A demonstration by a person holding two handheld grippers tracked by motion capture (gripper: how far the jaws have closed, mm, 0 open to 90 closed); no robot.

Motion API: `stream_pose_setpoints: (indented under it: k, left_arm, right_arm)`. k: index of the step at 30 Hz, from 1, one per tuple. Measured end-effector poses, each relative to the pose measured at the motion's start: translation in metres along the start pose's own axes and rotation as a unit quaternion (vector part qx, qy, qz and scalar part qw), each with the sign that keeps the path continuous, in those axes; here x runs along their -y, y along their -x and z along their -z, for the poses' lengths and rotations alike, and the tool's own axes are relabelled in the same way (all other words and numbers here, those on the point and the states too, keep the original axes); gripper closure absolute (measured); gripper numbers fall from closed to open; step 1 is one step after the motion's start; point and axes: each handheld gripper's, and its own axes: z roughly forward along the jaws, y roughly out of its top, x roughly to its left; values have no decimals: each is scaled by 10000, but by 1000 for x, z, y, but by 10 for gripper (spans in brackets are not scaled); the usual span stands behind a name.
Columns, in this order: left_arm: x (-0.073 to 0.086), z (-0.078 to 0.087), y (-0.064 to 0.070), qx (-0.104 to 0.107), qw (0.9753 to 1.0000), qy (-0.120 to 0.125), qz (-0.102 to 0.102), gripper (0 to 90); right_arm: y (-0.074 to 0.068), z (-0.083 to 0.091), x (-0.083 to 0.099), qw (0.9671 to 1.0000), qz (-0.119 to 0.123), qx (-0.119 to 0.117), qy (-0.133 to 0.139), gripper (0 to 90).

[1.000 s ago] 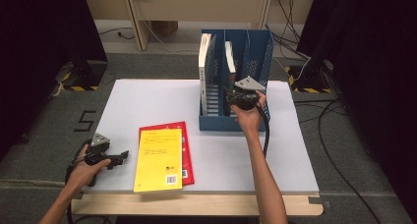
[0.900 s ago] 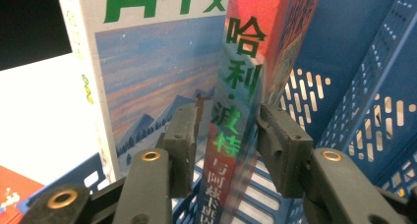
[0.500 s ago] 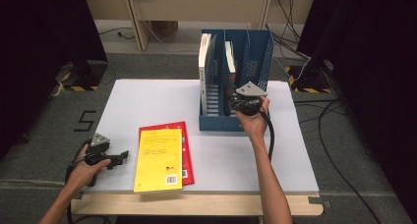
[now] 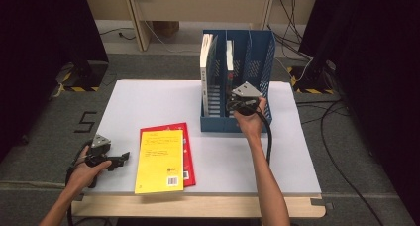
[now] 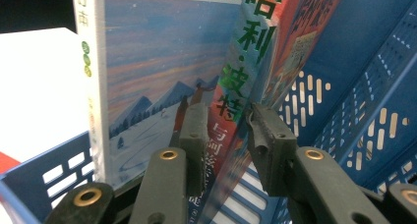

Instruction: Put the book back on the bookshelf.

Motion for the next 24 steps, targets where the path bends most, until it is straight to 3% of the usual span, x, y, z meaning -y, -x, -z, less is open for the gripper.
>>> stream_pose_setpoints:
  k: [10,14,19,24]
  left_arm:
    - [0,0,0,2,10000,-1,-1,115]
    - [0,0,0,2,10000,0,-1,116]
    - [0,0,0,1,10000,2,1,115]
    - [0,0,0,2,10000,3,1,116]
  right_arm:
    - [0,-9,1,10000,-79,19,5,686]
    - [0,-9,3,9997,-249,-44,21,595]
    - [-3,-7,0,9997,-245,-91,22,526]
    - [-2,-4,-1,9985,-531,-80,107,438]
